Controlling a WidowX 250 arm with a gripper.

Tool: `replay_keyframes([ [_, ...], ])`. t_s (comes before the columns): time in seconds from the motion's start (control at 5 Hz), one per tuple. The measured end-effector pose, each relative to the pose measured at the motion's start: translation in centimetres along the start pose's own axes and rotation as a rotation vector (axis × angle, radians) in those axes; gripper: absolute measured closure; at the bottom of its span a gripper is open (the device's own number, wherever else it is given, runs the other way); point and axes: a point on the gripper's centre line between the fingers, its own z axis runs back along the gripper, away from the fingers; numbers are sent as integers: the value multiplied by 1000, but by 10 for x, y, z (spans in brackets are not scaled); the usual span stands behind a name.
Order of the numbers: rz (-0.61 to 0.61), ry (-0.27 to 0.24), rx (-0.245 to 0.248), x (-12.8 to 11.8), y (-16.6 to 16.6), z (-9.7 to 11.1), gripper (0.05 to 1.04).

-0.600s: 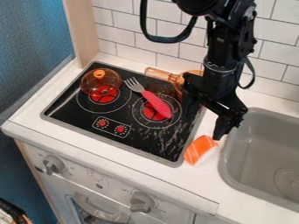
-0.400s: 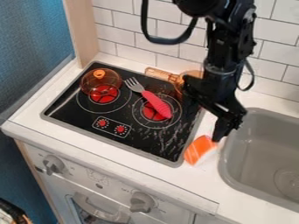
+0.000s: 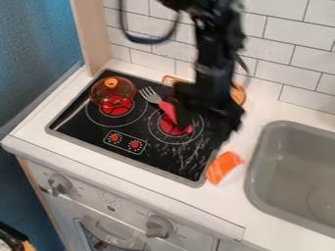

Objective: Put the cover to the pot

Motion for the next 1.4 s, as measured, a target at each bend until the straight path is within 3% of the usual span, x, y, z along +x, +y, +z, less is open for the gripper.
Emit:
replay_keyframes([
  [0.2, 159, -43, 17, -2, 48, 11, 83],
  [0.4, 322, -50, 68, 5, 95, 10, 82],
  [0.8, 447, -18, 154, 23, 170, -21, 82],
  [1.0, 543, -11, 167, 25, 204, -26, 82],
  [1.4, 602, 34, 151, 26, 224, -41, 83],
])
